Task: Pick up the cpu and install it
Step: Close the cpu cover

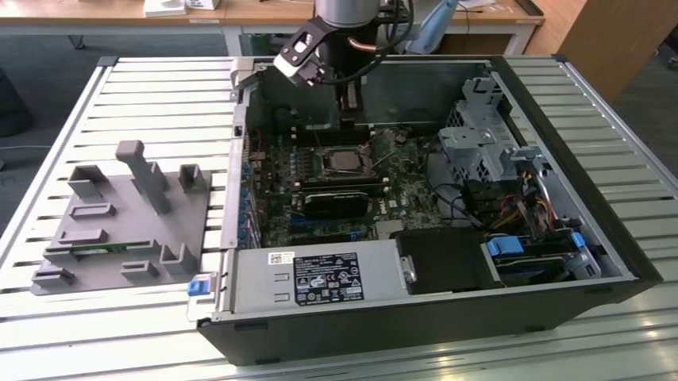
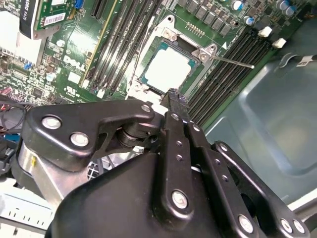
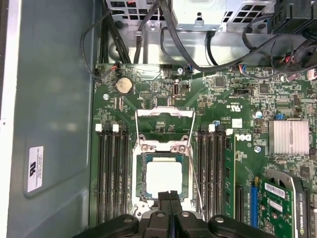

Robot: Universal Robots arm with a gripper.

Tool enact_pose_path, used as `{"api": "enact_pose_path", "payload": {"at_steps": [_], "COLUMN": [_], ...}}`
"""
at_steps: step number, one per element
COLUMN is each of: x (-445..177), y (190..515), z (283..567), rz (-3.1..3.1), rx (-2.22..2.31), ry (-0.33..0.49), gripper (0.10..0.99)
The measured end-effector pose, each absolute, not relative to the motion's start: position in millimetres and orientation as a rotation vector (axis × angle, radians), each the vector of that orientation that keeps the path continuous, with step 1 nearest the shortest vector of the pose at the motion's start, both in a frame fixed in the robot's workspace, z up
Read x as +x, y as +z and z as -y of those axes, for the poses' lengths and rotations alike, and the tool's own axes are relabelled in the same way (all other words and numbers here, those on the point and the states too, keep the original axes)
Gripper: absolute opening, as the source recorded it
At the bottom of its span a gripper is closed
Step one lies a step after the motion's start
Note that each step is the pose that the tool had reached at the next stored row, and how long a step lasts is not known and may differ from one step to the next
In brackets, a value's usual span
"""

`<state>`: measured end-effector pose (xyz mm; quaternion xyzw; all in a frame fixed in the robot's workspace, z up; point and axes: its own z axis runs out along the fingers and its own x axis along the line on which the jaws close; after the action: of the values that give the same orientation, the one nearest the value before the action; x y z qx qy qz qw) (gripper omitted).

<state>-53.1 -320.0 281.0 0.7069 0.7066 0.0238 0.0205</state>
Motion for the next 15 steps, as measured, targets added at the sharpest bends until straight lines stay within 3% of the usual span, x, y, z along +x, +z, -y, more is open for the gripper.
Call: {"api": "enact_pose_path", "payload": {"at_steps": [15], "x": [-47.8], "y": [288.5], "z": [320.0], "rz": [-2.191], "rx": [2.192], "ry": [0.074], "gripper": [0.106]}}
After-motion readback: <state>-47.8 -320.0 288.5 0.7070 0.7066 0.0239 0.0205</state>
